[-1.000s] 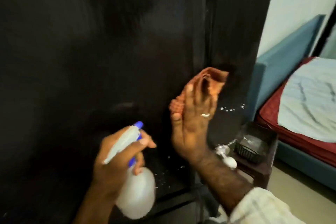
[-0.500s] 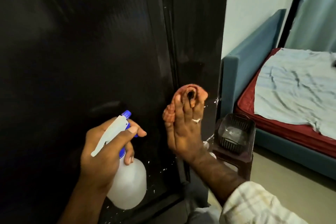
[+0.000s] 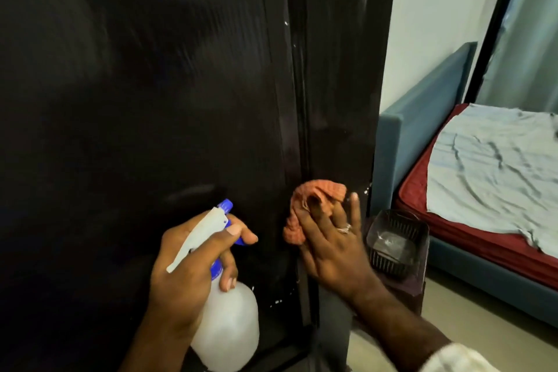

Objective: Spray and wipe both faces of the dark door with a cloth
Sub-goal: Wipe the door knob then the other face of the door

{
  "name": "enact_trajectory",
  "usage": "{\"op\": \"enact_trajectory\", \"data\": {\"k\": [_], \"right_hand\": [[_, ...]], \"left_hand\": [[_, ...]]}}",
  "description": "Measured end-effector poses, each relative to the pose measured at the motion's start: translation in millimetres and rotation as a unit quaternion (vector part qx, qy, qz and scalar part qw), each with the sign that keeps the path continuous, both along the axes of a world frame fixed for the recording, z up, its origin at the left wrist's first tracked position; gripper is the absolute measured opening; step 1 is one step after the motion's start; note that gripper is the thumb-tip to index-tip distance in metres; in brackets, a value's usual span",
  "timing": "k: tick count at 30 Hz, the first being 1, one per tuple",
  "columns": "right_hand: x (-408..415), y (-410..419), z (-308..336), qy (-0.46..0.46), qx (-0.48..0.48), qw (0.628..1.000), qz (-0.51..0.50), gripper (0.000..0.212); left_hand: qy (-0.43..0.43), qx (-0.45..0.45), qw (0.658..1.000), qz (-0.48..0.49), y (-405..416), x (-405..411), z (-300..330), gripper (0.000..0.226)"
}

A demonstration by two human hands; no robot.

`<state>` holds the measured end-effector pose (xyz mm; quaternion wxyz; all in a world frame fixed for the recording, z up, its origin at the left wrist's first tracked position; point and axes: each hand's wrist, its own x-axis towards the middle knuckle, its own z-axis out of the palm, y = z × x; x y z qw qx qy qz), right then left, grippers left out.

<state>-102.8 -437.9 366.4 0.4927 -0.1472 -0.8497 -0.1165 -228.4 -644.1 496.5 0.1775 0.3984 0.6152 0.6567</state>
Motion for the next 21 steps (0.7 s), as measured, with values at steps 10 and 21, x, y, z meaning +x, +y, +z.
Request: {"op": "enact_trajectory", "data": {"k": [10, 21], "right_hand": [[2, 4, 2, 0.062, -0.173, 0.983, 0.001, 0.074], [6, 14, 6, 0.019, -0.104, 0.993, 0.042, 0.071]], "left_hand": [[-0.009, 0.006, 1.0, 0.006, 25, 14, -8, 0.019], [-0.009, 0.013, 1.0, 0.007, 38, 25, 12, 0.02]]}}
